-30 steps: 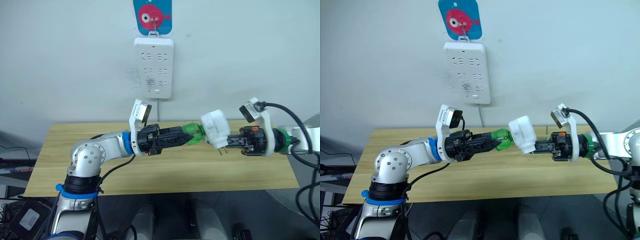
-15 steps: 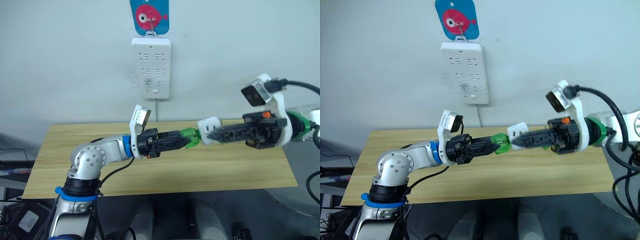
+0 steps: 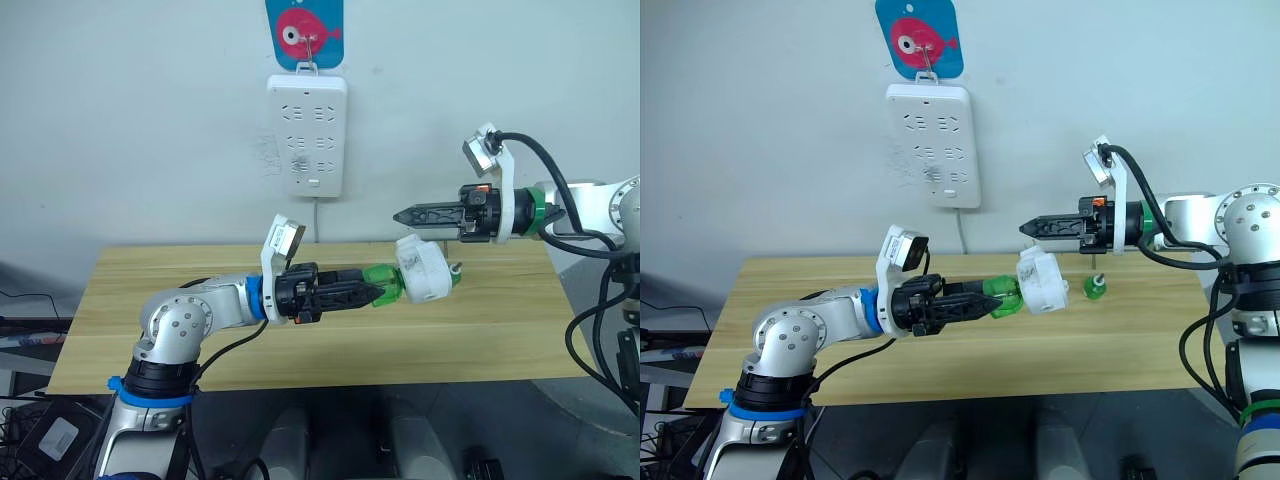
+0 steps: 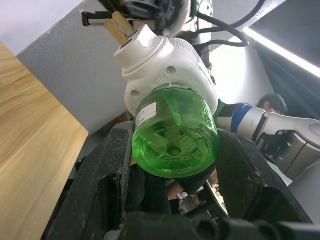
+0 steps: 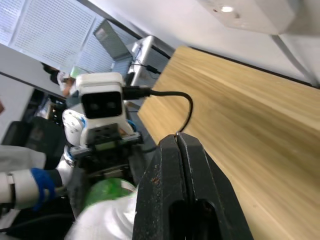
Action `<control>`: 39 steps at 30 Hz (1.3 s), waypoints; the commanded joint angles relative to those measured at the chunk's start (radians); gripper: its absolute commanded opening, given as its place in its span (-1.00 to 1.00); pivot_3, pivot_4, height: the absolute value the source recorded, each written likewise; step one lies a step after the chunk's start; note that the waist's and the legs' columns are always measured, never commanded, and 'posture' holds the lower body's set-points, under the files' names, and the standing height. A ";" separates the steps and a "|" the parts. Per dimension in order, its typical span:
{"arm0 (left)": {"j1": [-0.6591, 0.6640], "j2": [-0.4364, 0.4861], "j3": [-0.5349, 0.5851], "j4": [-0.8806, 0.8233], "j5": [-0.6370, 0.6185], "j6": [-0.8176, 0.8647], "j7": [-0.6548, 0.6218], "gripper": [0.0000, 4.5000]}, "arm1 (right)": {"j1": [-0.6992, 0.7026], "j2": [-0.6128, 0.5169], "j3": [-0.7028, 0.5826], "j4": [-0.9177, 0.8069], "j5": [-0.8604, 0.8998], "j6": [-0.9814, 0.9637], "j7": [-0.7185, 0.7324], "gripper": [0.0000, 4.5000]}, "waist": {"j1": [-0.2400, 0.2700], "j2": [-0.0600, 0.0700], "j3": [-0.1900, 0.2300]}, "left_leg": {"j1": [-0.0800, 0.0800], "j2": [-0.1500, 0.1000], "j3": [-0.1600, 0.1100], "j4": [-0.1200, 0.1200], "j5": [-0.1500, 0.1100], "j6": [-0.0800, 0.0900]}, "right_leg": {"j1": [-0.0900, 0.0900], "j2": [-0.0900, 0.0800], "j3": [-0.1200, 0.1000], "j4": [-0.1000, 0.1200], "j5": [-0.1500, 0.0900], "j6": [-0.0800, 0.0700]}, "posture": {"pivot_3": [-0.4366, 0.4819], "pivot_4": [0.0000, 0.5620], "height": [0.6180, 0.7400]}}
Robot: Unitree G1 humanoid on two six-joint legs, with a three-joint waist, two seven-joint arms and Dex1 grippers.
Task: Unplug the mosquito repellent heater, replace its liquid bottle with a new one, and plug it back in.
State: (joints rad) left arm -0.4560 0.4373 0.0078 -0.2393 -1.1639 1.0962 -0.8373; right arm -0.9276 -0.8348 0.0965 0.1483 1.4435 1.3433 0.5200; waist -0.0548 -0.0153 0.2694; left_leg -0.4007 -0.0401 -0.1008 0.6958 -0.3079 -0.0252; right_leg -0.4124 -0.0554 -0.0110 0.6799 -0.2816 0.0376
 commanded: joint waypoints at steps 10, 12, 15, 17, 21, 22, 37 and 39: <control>-0.003 -0.006 0.031 -0.028 -0.052 0.019 0.028 -0.01 | 0.134 -0.004 -0.091 -0.140 -0.115 0.091 0.164 -0.99 | -0.002 0.000 0.000 | 0.000 0.000 0.001 0.000 0.000 0.000 | 0.000 0.000 0.001 0.000 0.000 0.000 | -0.29 -0.12 1.00; -0.013 -0.016 0.037 -0.007 -0.042 0.006 0.045 -0.01 | 0.154 -0.015 -0.106 -0.178 -0.096 0.123 0.194 -0.99 | -0.002 0.000 0.000 | 0.000 0.000 0.001 0.000 0.000 0.000 | 0.000 0.000 0.001 0.000 0.000 0.000 | -0.30 -0.12 1.00; -0.027 -0.024 0.042 0.016 -0.026 -0.008 0.058 -0.01 | 0.191 -0.030 -0.126 -0.231 -0.063 0.163 0.223 -0.99 | 0.001 0.000 0.000 | 0.000 0.000 0.000 0.000 0.000 0.000 | 0.000 0.000 0.000 0.000 0.000 0.000 | -0.30 -0.12 1.00; -0.031 -0.023 0.039 0.020 -0.008 -0.019 0.058 -0.01 | 0.217 -0.037 -0.141 -0.263 -0.037 0.190 0.234 -0.99 | 0.001 0.000 0.000 | 0.000 0.000 0.001 0.000 0.000 0.000 | 0.000 0.000 0.000 0.000 0.000 0.000 | -0.30 -0.12 1.00; -0.032 -0.025 0.037 0.020 -0.009 -0.020 0.060 -0.01 | 0.244 -0.016 -0.162 -0.289 -0.038 0.204 0.209 -0.99 | -0.002 0.000 0.000 | 0.000 0.000 0.001 0.000 0.000 0.000 | 0.000 0.000 0.001 0.000 0.000 0.000 | -0.30 -0.11 1.00; -0.030 -0.025 0.035 0.016 -0.013 -0.017 0.059 -0.01 | 0.244 0.001 -0.166 -0.285 -0.059 0.192 0.184 -0.99 | -0.004 0.000 0.000 | 0.001 0.000 0.001 0.000 0.000 0.000 | 0.000 0.000 0.001 0.000 0.000 0.000 | -0.31 -0.11 1.00; -0.021 -0.006 0.043 -0.017 0.024 -0.049 0.041 -0.01 | -0.024 0.151 -0.435 0.191 -0.199 0.184 -0.106 -0.83 | -0.002 0.000 0.000 | 0.000 0.000 0.002 0.000 0.000 0.000 | 0.000 0.000 0.001 0.000 0.000 0.000 | -0.32 -0.10 1.00; -0.028 -0.004 0.061 -0.026 0.022 -0.065 0.042 -0.01 | -0.031 0.137 -0.483 0.240 -0.191 0.242 -0.135 -0.58 | -0.001 0.000 0.000 | 0.000 0.000 0.002 0.000 0.000 0.000 | 0.000 0.000 0.001 0.000 0.000 0.000 | -0.33 -0.09 1.00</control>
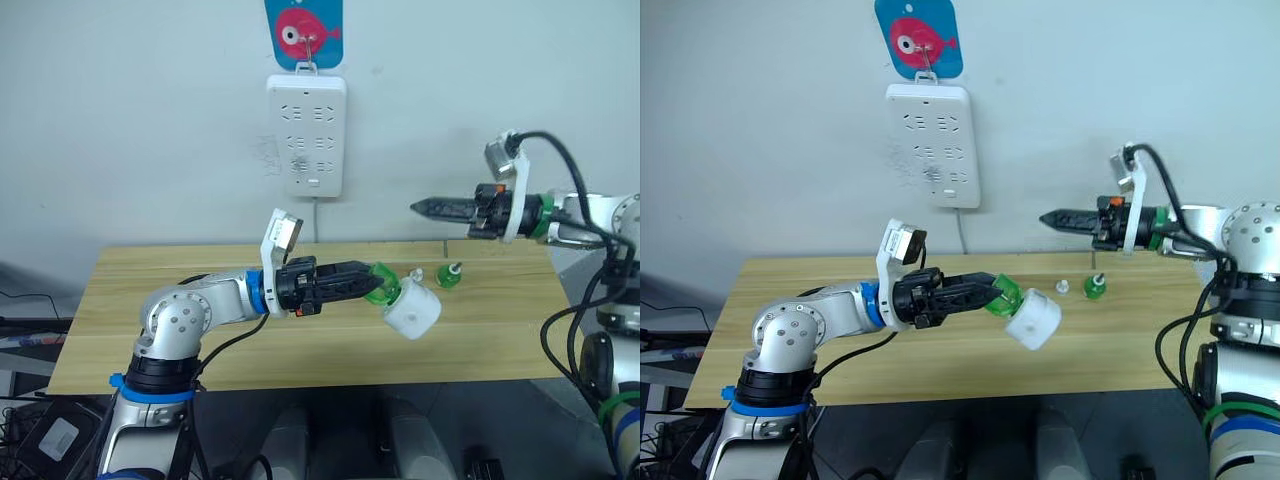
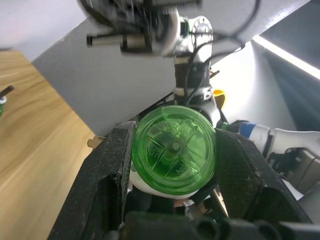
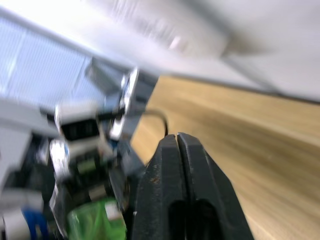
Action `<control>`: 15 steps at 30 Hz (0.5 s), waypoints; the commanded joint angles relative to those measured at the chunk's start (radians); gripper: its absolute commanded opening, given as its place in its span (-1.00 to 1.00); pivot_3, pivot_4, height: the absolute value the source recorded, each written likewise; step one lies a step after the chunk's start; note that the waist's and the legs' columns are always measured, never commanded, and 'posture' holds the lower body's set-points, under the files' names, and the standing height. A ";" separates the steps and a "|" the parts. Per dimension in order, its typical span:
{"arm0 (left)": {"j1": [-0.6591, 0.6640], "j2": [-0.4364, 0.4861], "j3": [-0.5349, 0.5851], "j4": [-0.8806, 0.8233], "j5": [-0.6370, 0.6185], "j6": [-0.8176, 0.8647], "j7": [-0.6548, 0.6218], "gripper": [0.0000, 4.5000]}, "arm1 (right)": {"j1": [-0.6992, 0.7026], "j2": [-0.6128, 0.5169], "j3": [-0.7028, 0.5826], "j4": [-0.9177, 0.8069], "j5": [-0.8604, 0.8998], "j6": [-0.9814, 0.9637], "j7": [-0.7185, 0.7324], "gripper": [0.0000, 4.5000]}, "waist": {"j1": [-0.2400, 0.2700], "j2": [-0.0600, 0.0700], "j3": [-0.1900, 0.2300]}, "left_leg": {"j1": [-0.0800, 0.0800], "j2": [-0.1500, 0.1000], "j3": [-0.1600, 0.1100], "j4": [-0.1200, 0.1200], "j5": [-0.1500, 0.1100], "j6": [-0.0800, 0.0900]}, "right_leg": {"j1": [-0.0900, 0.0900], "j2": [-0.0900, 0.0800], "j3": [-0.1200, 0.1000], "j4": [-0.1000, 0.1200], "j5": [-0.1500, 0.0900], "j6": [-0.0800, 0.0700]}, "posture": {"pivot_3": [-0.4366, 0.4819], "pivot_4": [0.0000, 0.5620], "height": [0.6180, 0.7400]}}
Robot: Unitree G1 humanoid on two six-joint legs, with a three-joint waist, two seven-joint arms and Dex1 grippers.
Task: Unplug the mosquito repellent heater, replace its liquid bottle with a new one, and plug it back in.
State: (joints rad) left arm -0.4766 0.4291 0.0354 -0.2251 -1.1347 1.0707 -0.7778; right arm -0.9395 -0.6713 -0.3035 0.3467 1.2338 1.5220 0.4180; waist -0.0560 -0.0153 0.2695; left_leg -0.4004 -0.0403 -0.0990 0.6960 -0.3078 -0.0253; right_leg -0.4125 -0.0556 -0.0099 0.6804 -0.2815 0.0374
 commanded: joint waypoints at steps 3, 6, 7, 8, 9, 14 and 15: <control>-0.019 0.035 0.028 -0.074 0.027 -0.079 -0.055 -0.01 | 0.071 -0.109 -0.037 0.044 0.145 0.092 -0.033 -0.14 | 0.003 0.000 0.000 | 0.000 0.000 0.000 0.000 0.000 0.000 | 0.000 0.000 0.000 0.000 0.000 0.000 | -0.33 -0.08 1.00; -0.039 0.061 0.023 -0.084 0.061 -0.120 -0.090 -0.01 | 0.198 -0.189 0.030 0.021 0.351 0.092 -0.062 0.34 | 0.006 0.000 0.000 | -0.001 0.000 -0.001 -0.001 0.000 0.000 | 0.000 0.000 -0.001 -0.001 0.000 0.000 | -0.32 -0.08 1.00; -0.045 0.065 0.022 -0.083 0.073 -0.134 -0.096 -0.01 | 0.234 -0.205 0.045 0.021 0.427 0.092 -0.086 0.51 | 0.003 0.000 0.000 | -0.001 0.000 0.000 -0.001 -0.001 0.001 | 0.000 0.000 -0.001 0.000 0.000 0.000 | -0.30 -0.07 1.00; -0.058 0.065 0.023 -0.073 0.086 -0.151 -0.099 -0.01 | 0.277 -0.215 0.061 0.021 0.525 0.083 -0.124 0.68 | 0.001 0.000 0.000 | -0.001 0.000 0.001 -0.001 -0.001 0.001 | 0.000 0.000 0.000 0.000 0.000 0.000 | -0.30 -0.07 1.00; -0.069 0.065 0.023 -0.064 0.102 -0.169 -0.103 -0.01 | 0.326 -0.225 0.085 0.011 0.629 0.047 -0.173 0.82 | 0.000 0.000 0.000 | -0.001 0.000 0.002 -0.001 -0.001 0.001 | 0.000 0.000 0.001 -0.001 0.000 0.000 | -0.29 -0.05 1.00; -0.110 0.070 0.014 -0.052 0.149 -0.216 -0.129 -0.01 | 0.448 -0.157 0.075 -0.049 0.738 -0.006 -0.144 0.98 | -0.008 -0.001 0.000 | 0.002 0.001 0.005 0.001 -0.002 0.005 | 0.002 0.001 0.002 0.000 0.000 0.000 | -0.26 -0.04 1.00; -0.119 0.072 0.015 -0.050 0.152 -0.219 -0.134 -0.01 | 0.462 -0.145 0.079 -0.068 0.738 -0.006 -0.118 0.98 | -0.008 -0.001 0.000 | 0.002 0.001 0.005 0.001 -0.002 0.005 | 0.002 0.001 0.002 0.000 0.000 0.000 | -0.25 -0.04 1.00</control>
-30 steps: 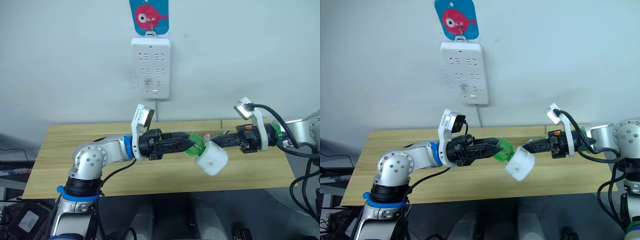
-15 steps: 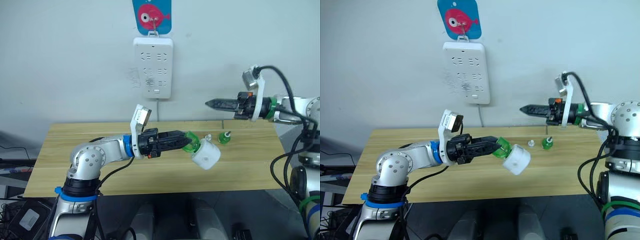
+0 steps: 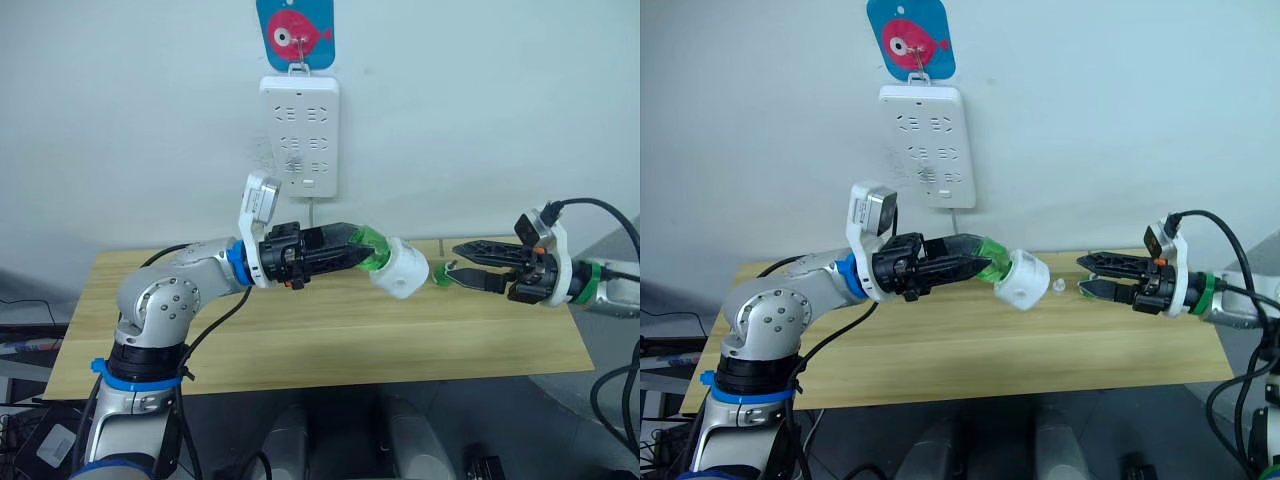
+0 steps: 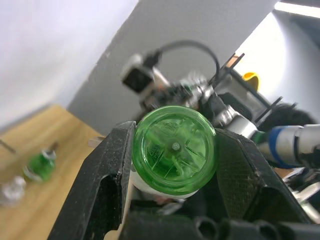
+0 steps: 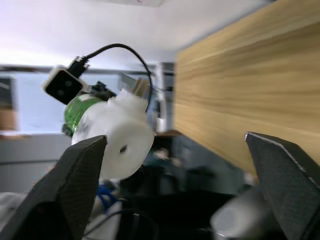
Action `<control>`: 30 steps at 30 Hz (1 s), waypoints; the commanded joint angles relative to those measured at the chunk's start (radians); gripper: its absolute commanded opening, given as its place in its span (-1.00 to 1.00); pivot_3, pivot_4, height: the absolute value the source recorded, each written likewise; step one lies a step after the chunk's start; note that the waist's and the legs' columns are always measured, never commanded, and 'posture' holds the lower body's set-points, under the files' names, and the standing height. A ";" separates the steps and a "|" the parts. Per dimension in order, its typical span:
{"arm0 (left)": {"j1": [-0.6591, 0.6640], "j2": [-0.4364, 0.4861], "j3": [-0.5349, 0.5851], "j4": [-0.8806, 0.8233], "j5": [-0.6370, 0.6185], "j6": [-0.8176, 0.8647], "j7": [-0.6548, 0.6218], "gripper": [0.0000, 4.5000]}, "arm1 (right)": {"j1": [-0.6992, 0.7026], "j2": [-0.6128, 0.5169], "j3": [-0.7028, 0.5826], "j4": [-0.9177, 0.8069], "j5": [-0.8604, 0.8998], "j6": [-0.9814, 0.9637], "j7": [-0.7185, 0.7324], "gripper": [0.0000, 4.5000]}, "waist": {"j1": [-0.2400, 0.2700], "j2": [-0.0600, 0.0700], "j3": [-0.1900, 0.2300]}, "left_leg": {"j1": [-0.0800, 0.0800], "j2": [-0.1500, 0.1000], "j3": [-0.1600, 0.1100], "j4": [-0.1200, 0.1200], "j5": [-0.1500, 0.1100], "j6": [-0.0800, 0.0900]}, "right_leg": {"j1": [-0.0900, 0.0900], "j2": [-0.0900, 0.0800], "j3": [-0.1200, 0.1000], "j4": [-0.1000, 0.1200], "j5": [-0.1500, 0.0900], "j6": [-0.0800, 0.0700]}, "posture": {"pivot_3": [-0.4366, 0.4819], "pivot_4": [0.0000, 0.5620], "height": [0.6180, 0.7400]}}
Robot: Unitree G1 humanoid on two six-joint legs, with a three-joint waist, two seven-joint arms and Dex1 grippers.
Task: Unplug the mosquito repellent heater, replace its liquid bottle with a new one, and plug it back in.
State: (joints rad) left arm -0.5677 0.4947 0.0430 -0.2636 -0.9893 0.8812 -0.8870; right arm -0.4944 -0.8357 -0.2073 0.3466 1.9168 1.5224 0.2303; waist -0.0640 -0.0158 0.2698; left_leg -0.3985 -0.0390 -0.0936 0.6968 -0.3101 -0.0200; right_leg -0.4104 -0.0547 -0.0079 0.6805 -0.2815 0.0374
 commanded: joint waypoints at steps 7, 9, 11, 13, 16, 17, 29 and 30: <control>-0.081 -0.011 0.012 0.005 -0.005 -0.025 -0.033 -0.01 | -0.133 0.014 0.148 0.118 0.055 0.086 0.326 0.98 | 0.005 0.000 0.000 | -0.001 -0.001 -0.002 0.000 0.000 0.000 | 0.000 0.000 -0.001 -0.001 0.000 0.000 | -0.25 -0.07 1.00; -0.086 -0.020 0.013 0.005 -0.010 -0.024 -0.032 -0.01 | -0.186 -0.022 0.248 0.151 0.055 0.092 0.439 0.98 | 0.006 0.000 0.000 | 0.000 -0.001 -0.002 0.000 0.000 0.000 | 0.000 0.000 -0.001 -0.001 0.000 0.000 | -0.25 -0.07 1.00; -0.094 -0.033 0.016 0.004 -0.017 -0.022 -0.024 -0.01 | -0.219 -0.071 0.358 0.148 0.055 0.092 0.553 0.98 | 0.007 0.000 0.000 | -0.001 -0.001 -0.004 0.000 0.000 0.000 | 0.000 0.000 -0.002 -0.001 0.000 0.000 | -0.25 -0.07 1.00; -0.101 -0.043 0.017 0.000 -0.024 -0.019 -0.018 -0.01 | -0.257 -0.131 0.490 0.134 0.055 0.092 0.681 0.98 | 0.011 0.000 0.000 | -0.002 -0.001 -0.006 0.000 0.000 -0.001 | 0.000 0.000 -0.004 -0.001 0.000 0.000 | -0.24 -0.08 1.00; -0.113 -0.059 0.012 -0.009 -0.024 -0.020 -0.015 -0.01 | -0.286 -0.208 0.649 0.089 0.055 0.092 0.808 0.98 | 0.014 0.000 0.000 | -0.002 -0.002 -0.007 0.000 0.000 -0.001 | 0.000 0.000 -0.004 -0.002 0.000 0.000 | -0.24 -0.09 1.00; -0.119 -0.065 0.011 -0.011 -0.026 -0.018 -0.012 -0.01 | -0.288 -0.217 0.674 0.086 0.055 0.092 0.814 0.98 | 0.014 -0.001 0.000 | -0.002 -0.002 -0.007 0.000 0.000 -0.001 | 0.000 0.000 -0.004 -0.002 0.000 0.001 | -0.23 -0.09 1.00; -0.082 -0.061 0.001 -0.060 -0.037 0.006 -0.007 -0.01 | -0.362 -0.192 0.711 0.171 0.055 0.092 0.751 0.98 | 0.014 -0.001 0.000 | -0.002 -0.001 -0.006 0.000 0.001 -0.002 | -0.001 -0.001 -0.003 -0.001 0.000 0.001 | -0.23 -0.10 1.00; -0.077 -0.064 -0.003 -0.063 -0.035 0.003 -0.005 -0.01 | -0.367 -0.190 0.717 0.170 0.055 0.092 0.755 0.98 | 0.014 -0.001 0.000 | -0.002 -0.001 -0.006 0.000 0.001 -0.002 | -0.001 -0.001 -0.003 -0.001 0.000 0.001 | -0.23 -0.09 1.00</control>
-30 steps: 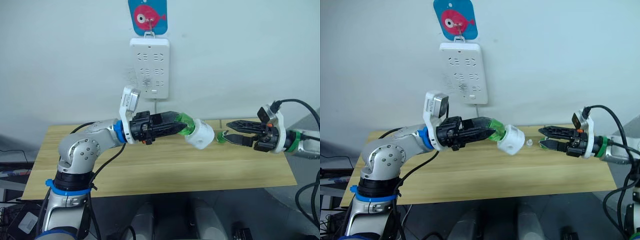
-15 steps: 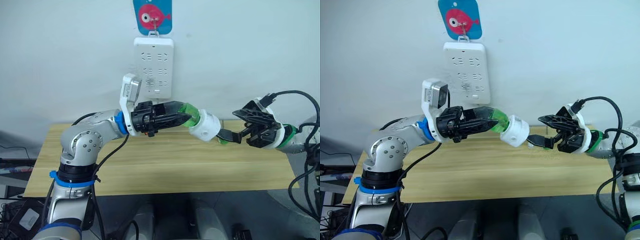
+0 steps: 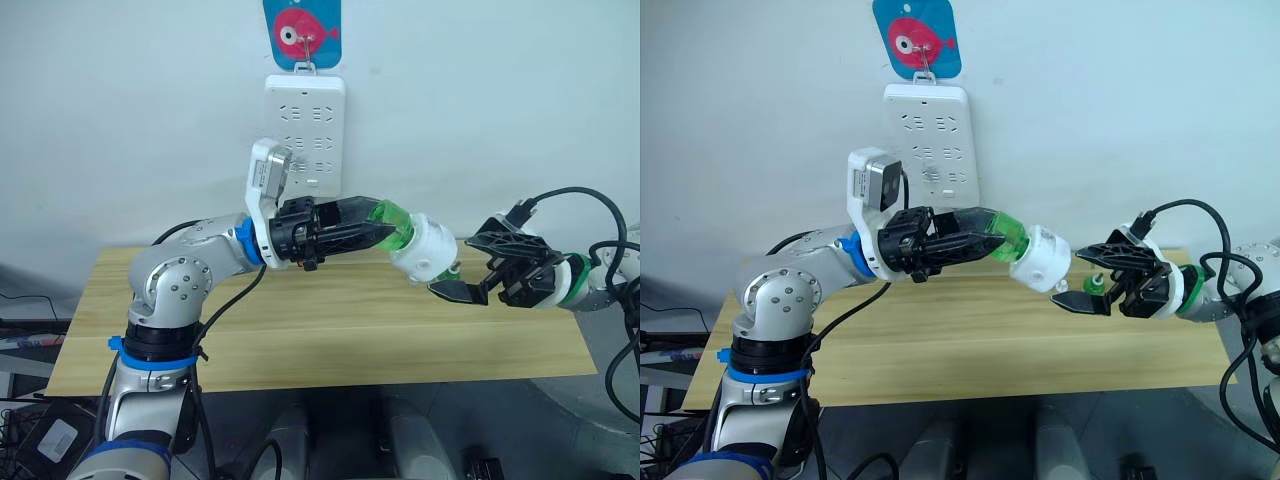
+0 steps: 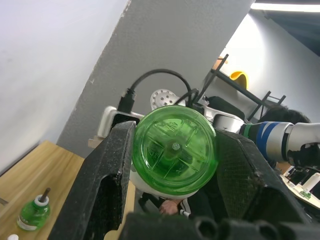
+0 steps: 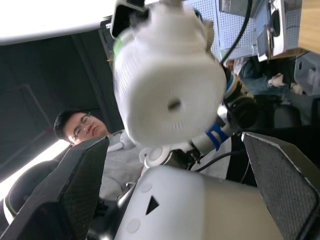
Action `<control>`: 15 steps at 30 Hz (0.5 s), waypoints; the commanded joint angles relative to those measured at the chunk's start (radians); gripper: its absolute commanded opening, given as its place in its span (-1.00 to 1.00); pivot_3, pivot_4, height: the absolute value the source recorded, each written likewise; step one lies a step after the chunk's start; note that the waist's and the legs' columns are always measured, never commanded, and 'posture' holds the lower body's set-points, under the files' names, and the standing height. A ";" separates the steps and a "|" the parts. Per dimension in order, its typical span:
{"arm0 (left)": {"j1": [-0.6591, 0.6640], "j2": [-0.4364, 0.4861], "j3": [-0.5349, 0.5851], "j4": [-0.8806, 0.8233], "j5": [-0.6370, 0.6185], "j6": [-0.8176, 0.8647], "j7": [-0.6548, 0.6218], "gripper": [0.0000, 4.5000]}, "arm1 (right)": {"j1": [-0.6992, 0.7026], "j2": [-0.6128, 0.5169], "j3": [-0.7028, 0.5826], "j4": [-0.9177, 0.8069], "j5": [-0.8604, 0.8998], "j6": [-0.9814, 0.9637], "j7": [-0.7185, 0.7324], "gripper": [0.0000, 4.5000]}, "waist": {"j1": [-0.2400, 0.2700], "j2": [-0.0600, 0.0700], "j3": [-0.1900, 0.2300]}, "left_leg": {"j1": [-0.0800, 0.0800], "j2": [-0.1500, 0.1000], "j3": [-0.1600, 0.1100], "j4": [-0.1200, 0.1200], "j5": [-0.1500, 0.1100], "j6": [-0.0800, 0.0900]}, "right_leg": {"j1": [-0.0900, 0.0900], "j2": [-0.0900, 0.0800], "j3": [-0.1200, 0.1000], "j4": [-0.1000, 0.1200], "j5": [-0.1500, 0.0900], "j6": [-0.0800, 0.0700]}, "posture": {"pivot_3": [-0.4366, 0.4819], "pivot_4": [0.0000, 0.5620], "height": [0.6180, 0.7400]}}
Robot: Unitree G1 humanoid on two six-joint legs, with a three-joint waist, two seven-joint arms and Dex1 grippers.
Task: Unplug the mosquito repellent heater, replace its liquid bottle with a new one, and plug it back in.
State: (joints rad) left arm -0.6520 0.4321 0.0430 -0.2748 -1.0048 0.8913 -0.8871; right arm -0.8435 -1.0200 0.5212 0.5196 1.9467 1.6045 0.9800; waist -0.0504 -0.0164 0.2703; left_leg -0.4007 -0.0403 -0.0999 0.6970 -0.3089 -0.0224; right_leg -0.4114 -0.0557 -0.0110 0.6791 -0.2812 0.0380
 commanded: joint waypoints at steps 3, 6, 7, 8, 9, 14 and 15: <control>0.014 -0.013 -0.014 -0.059 -0.013 -0.016 0.001 -0.01 | -0.029 -0.008 0.011 -0.018 0.025 0.010 0.021 0.98 | 0.003 0.000 0.000 | 0.000 0.000 0.000 0.000 0.000 0.000 | 0.000 0.000 0.000 0.000 0.000 0.000 | -0.23 -0.09 1.00; 0.014 -0.022 -0.021 -0.060 -0.006 -0.028 0.004 -0.01 | -0.042 -0.010 0.034 -0.033 0.025 0.010 0.037 0.98 | 0.004 0.000 0.000 | 0.000 0.000 0.000 0.000 0.000 0.000 | 0.000 0.000 0.000 0.000 0.000 0.000 | -0.24 -0.08 1.00; 0.012 -0.029 -0.023 -0.060 -0.007 -0.031 0.007 -0.01 | -0.046 -0.006 0.042 -0.037 0.025 0.010 0.039 0.98 | 0.004 0.000 0.000 | 0.000 0.000 0.000 0.000 0.000 0.000 | 0.000 0.000 0.000 0.000 0.000 0.000 | -0.24 -0.08 1.00; 0.010 -0.034 -0.024 -0.061 -0.008 -0.032 0.010 -0.01 | -0.050 0.000 0.050 -0.037 0.025 0.010 0.041 0.98 | 0.004 0.000 0.000 | 0.000 0.000 0.001 0.000 0.000 0.000 | 0.000 0.000 0.000 0.000 0.000 0.000 | -0.24 -0.08 1.00; 0.007 -0.041 -0.025 -0.063 -0.010 -0.032 0.013 -0.01 | -0.052 0.007 0.054 -0.033 0.025 0.010 0.039 0.98 | 0.004 0.000 0.000 | 0.000 0.000 0.000 0.000 0.000 0.000 | 0.000 0.000 0.000 0.000 0.000 0.000 | -0.24 -0.08 1.00; 0.007 -0.055 -0.029 -0.073 -0.014 -0.032 0.019 -0.01 | -0.072 0.040 0.055 0.018 0.025 0.010 0.026 0.98 | 0.004 0.000 0.000 | 0.000 0.000 0.000 0.000 0.000 0.000 | 0.000 0.000 0.000 0.000 0.000 0.000 | -0.24 -0.07 1.00; 0.011 -0.058 -0.032 -0.078 -0.011 -0.038 0.020 -0.01 | -0.074 0.042 0.056 0.020 0.025 0.010 0.027 0.98 | 0.004 0.000 0.000 | 0.000 0.000 0.000 0.000 0.000 0.000 | 0.000 0.000 0.000 0.000 0.000 0.000 | -0.24 -0.07 1.00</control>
State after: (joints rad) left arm -0.6341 0.3844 0.0076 -0.2980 -1.0039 0.8809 -0.8626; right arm -0.8959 -0.9717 0.5807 0.5389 1.9467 1.6047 1.0007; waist -0.0465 -0.0164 0.2703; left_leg -0.4009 -0.0405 -0.0998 0.6972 -0.3090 -0.0223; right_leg -0.4113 -0.0559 -0.0108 0.6790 -0.2812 0.0380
